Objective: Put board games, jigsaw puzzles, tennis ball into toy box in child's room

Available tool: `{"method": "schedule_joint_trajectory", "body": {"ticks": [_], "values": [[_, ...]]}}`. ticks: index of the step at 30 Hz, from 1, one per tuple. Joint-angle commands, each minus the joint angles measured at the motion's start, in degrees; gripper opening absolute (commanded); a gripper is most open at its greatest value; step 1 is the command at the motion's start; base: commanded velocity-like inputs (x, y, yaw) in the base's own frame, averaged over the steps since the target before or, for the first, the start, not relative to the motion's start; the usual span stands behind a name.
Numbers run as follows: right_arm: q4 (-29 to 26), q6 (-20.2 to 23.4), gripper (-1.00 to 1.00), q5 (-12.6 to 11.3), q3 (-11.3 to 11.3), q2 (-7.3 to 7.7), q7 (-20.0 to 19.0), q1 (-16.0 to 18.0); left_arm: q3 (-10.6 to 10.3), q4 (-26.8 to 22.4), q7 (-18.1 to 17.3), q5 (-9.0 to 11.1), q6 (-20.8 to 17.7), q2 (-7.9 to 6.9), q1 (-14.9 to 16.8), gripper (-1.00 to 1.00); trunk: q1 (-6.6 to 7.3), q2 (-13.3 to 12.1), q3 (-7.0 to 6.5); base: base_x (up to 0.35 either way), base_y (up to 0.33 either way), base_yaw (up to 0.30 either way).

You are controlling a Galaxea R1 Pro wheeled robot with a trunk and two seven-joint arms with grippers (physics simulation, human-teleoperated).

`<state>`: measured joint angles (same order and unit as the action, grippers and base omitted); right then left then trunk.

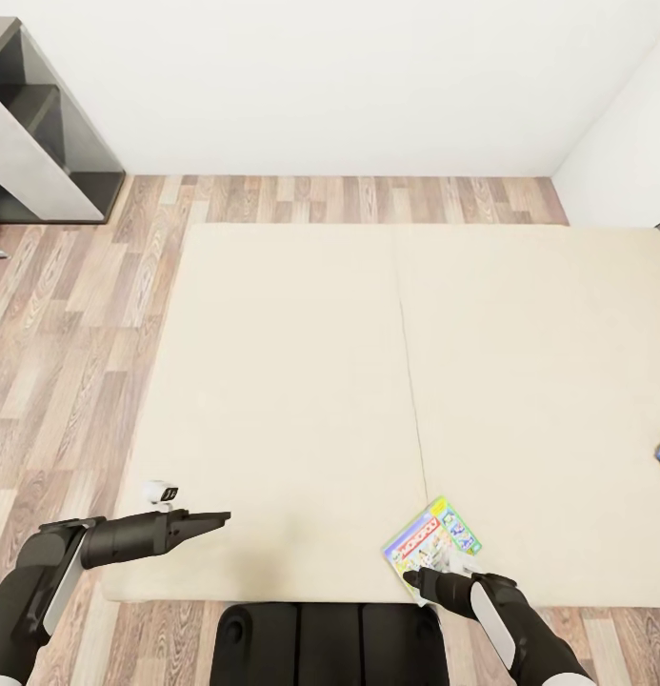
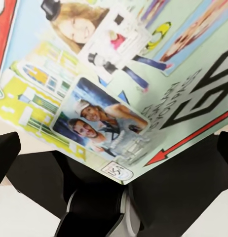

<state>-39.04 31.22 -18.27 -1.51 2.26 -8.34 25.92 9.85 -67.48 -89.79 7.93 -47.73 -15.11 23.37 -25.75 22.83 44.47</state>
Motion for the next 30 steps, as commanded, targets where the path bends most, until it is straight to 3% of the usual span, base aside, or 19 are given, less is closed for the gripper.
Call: {"method": "schedule_joint_trajectory", "body": {"ticks": [1,14,30], "values": [[-0.07,0.33,1.00,-0.03,-0.16,0.00,-0.22,0.00,-0.01,-0.02,-0.21,-0.02,-0.61,-0.01,0.01,1.00,-0.03,0.09,0.07,0.000,0.000,0.000],[-0.07,0.41,1.00,-0.10,-0.16,0.02,-0.58,-0.04,-0.01,-0.02,-0.21,-0.02,-0.61,-0.02,0.01,1.00,-0.03,0.09,0.11,0.000,0.000,0.000],[-0.07,-0.77,1.00,-0.07,-0.16,0.10,-4.65,-0.08,-0.01,-0.02,-0.21,-0.02,-0.61,-0.02,0.01,1.00,-0.03,0.09,0.11,0.000,0.000,0.000]]}}
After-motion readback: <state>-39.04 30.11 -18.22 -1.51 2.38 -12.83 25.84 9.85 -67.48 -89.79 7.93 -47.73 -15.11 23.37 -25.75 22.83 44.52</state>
